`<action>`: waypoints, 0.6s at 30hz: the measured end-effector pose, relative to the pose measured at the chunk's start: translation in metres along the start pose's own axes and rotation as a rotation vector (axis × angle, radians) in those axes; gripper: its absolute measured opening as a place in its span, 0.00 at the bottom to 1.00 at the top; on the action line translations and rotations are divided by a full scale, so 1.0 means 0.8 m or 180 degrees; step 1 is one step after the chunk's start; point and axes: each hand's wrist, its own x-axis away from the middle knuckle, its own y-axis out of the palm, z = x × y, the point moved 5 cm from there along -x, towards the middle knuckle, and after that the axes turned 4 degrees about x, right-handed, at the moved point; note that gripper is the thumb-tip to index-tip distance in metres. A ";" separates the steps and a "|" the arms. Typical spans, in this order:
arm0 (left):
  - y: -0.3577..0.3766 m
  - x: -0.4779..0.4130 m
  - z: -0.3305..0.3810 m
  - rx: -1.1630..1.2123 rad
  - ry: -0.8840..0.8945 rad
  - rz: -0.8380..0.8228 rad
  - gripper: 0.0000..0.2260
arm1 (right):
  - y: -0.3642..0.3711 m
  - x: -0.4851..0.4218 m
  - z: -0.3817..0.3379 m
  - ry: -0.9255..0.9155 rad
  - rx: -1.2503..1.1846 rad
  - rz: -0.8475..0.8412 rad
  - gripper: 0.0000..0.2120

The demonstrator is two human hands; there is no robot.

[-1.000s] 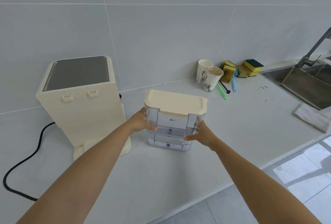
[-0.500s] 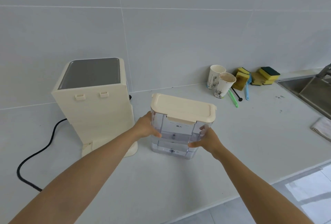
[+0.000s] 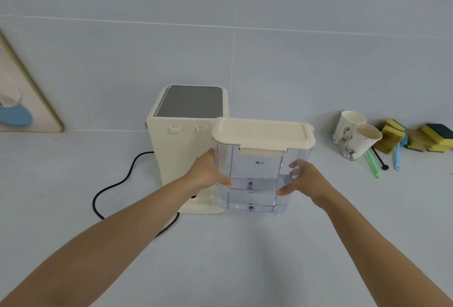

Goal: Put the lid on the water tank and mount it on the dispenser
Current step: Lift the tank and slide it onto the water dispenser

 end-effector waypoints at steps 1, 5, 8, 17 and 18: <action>-0.002 0.003 0.003 0.0017 0.0001 0.0029 0.35 | -0.001 0.000 -0.001 -0.0037 0.0021 -0.0008 0.33; -0.012 0.009 0.011 0.0137 0.0020 0.0048 0.31 | -0.004 0.004 -0.013 -0.0077 0.0036 0.0020 0.34; -0.020 0.010 0.015 0.0110 -0.0030 0.0003 0.29 | 0.003 0.006 -0.020 -0.0060 0.0034 -0.0022 0.40; -0.070 0.000 -0.003 0.0225 -0.0394 0.0164 0.29 | 0.050 -0.008 -0.064 -0.0232 -0.0097 -0.0232 0.27; -0.073 -0.001 -0.005 0.0269 -0.0432 0.0164 0.28 | 0.054 -0.010 -0.067 -0.0227 -0.0111 -0.0244 0.26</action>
